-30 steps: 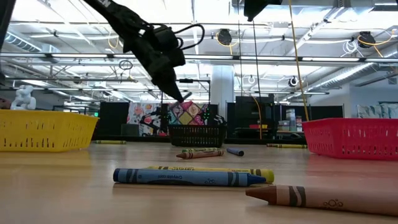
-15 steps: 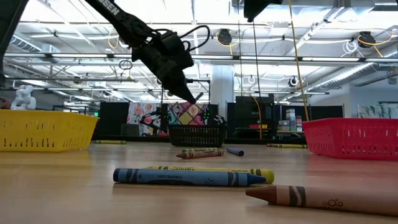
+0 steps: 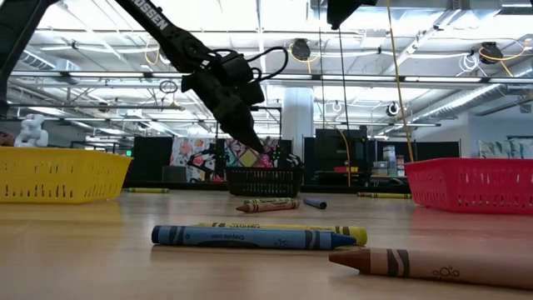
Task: Sort crayons
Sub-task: Put the blue crayon into the black bin, then put the green crayon into the red bin
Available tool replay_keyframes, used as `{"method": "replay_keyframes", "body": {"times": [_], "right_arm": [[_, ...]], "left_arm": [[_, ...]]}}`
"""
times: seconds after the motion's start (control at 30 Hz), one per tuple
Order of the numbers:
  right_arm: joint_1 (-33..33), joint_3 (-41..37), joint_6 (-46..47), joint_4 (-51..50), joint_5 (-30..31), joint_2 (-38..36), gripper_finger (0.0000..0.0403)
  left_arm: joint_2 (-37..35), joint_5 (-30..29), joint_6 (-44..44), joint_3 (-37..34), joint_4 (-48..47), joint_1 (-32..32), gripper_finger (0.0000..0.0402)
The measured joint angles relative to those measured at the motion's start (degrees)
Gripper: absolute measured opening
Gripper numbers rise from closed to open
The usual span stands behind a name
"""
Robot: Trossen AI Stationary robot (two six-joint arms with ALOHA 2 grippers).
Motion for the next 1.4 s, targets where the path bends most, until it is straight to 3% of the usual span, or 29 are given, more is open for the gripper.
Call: {"method": "replay_keyframes", "body": {"times": [0.4,0.67,0.83,1.0,1.4], "right_arm": [[0.0,0.0,0.0,0.0,0.0,0.0,0.0089],[0.0,0.0,0.8,0.0,-0.1,0.0,0.0089],[0.7,0.0,4.4,0.0,-0.5,0.0,0.0089],[3.5,0.0,6.6,0.0,-4.5,0.0,0.0089],[17.4,-3.4,19.4,0.0,-4.6,0.0,0.0089]], "left_arm": [[0.0,-2.0,0.1,0.0,0.5,-0.1,0.0041],[-2.1,-11.8,0.0,1.0,0.3,-0.2,0.0041],[-5.7,-11.8,0.1,4.9,-6.7,-1.1,0.0041],[-10.9,-11.6,0.8,7.8,-16.1,-3.3,0.0041],[-24.5,-11.6,1.8,8.0,-38.7,-9.0,0.0041]]}}
